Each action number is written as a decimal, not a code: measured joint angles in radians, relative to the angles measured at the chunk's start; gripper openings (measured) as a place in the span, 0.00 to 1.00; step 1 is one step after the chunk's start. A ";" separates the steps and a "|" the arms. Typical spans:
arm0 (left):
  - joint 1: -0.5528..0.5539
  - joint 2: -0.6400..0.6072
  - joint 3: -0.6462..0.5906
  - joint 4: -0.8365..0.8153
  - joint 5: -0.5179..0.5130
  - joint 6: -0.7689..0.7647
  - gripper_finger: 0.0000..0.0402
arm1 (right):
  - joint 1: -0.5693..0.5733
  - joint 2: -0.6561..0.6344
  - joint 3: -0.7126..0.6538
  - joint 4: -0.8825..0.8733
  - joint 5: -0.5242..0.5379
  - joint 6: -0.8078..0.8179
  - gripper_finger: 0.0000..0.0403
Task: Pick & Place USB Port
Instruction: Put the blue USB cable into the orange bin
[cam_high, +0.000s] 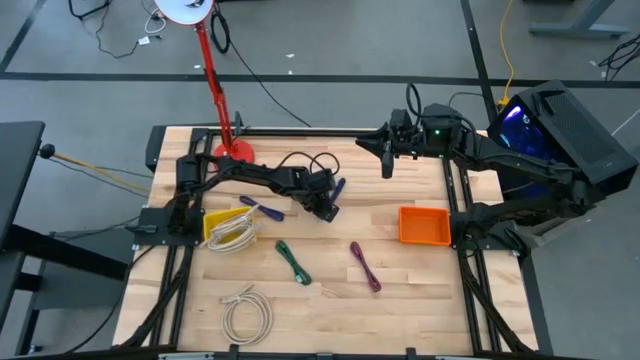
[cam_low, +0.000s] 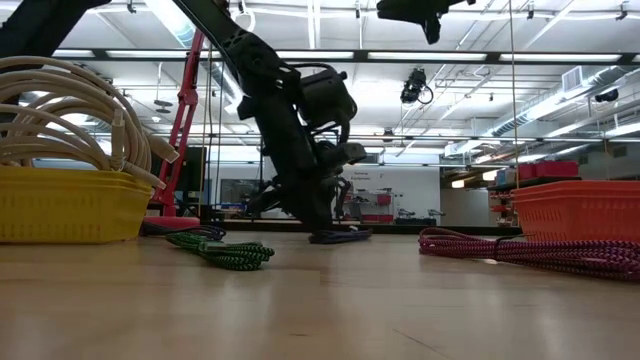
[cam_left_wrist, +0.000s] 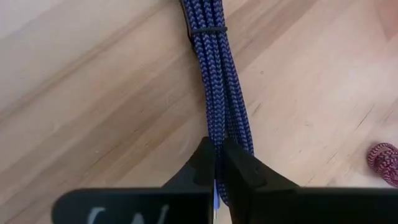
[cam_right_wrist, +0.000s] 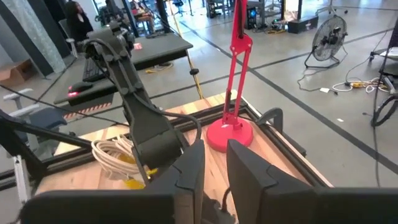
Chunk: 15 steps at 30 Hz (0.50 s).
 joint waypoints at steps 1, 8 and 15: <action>0.001 -0.016 0.010 -0.007 -0.007 0.011 0.03 | -0.001 0.000 0.000 -0.003 0.009 -0.001 0.18; 0.003 -0.180 0.192 -0.127 -0.160 0.148 0.03 | -0.060 -0.007 0.000 -0.026 0.050 0.021 0.18; 0.017 -0.299 0.436 -0.329 -0.420 0.338 0.03 | -0.122 -0.010 0.000 -0.039 -0.039 0.052 0.18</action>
